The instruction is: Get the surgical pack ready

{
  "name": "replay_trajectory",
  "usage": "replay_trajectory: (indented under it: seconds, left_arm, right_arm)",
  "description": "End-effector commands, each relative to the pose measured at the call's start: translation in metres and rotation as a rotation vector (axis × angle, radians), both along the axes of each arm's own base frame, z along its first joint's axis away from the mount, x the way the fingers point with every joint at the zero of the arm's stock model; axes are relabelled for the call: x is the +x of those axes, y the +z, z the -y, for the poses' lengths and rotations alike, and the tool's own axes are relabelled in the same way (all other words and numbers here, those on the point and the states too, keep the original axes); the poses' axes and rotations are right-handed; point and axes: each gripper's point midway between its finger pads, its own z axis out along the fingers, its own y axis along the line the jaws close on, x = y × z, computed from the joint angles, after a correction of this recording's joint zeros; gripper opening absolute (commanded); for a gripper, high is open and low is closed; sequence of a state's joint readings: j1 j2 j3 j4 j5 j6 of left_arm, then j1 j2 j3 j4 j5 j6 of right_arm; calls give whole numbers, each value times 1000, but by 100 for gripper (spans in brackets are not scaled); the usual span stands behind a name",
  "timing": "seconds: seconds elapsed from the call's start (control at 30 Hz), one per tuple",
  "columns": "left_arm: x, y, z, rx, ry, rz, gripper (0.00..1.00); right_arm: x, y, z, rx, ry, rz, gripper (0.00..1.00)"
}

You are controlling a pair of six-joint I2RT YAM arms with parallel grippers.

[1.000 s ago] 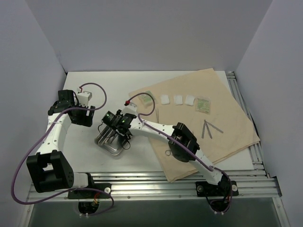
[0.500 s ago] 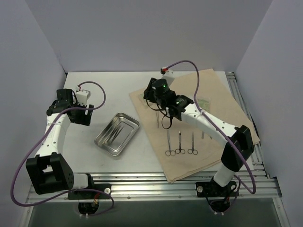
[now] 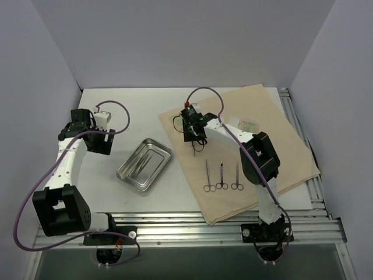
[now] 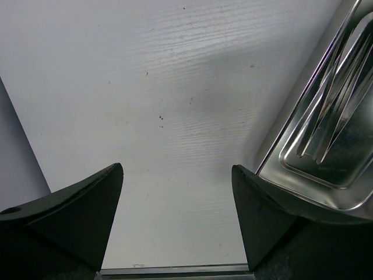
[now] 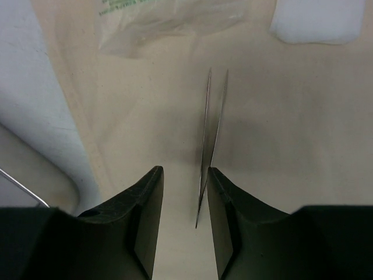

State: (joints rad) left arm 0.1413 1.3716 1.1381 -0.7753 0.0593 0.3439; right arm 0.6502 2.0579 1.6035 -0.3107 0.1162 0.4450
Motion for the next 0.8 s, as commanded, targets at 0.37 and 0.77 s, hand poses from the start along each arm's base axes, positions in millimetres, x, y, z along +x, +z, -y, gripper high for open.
replay_trajectory:
  seconds: [0.37,0.77]
  left_arm:
    - [15,7,-4,-1,15,32,85]
    - [15,7,-4,0,16,31,85]
  right_arm:
    - [-5,-38,13,-136,14,-87,31]
    - [-2,-48,20,-124,-21,-87,2]
